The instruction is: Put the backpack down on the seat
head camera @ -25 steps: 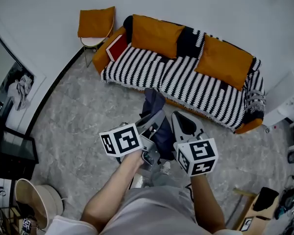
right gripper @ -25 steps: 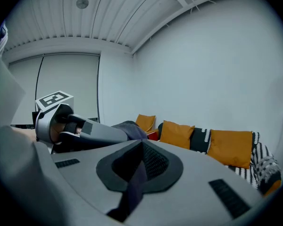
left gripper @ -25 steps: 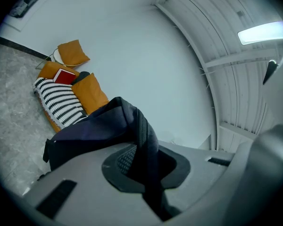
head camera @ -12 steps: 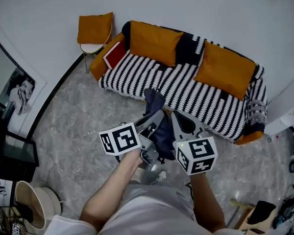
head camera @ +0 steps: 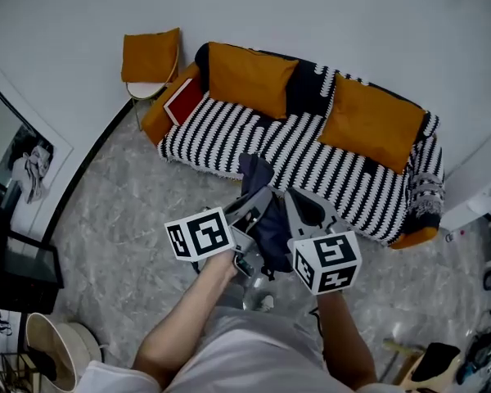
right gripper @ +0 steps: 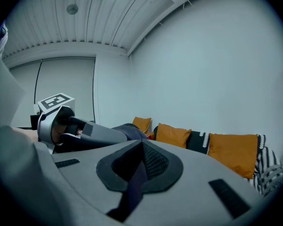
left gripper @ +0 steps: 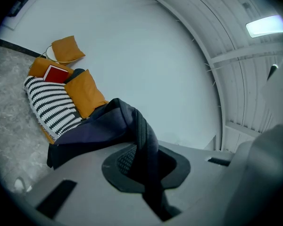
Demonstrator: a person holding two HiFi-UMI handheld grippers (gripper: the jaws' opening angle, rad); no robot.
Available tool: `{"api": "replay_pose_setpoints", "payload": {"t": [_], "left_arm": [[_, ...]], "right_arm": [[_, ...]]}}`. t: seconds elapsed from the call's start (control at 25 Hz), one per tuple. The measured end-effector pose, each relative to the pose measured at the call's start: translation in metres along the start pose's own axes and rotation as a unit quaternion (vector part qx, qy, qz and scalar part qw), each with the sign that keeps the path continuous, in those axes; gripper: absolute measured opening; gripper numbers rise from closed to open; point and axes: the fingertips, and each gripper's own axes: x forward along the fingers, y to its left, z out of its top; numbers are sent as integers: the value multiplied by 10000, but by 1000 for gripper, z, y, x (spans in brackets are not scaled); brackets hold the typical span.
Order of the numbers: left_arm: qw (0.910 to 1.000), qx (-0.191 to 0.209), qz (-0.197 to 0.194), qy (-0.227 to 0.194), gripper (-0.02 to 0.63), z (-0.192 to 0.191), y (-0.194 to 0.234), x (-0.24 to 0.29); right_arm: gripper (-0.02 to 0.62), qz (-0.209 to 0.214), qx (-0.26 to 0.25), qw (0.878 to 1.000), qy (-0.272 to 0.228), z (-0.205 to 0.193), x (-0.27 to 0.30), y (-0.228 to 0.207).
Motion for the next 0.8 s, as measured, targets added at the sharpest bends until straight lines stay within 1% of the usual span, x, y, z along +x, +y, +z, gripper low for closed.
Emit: {"api": "replay_pose_setpoints", "payload": {"t": [0.16, 0.36, 0.6, 0.8], "left_arm": [[10000, -67, -25, 44, 21, 13, 13, 16], [9998, -120, -70, 159, 21, 36, 36, 42], [9993, -182, -128, 305, 21, 78, 71, 72], [9984, -207, -216, 484, 21, 119, 96, 96]], "right_arm": [[2, -56, 28, 10000, 67, -1, 20, -12], [2, -154, 57, 9997, 154, 1, 60, -29], [2, -290, 101, 9992, 273, 10, 118, -46], [2, -501, 162, 9980, 346, 22, 166, -57]]}}
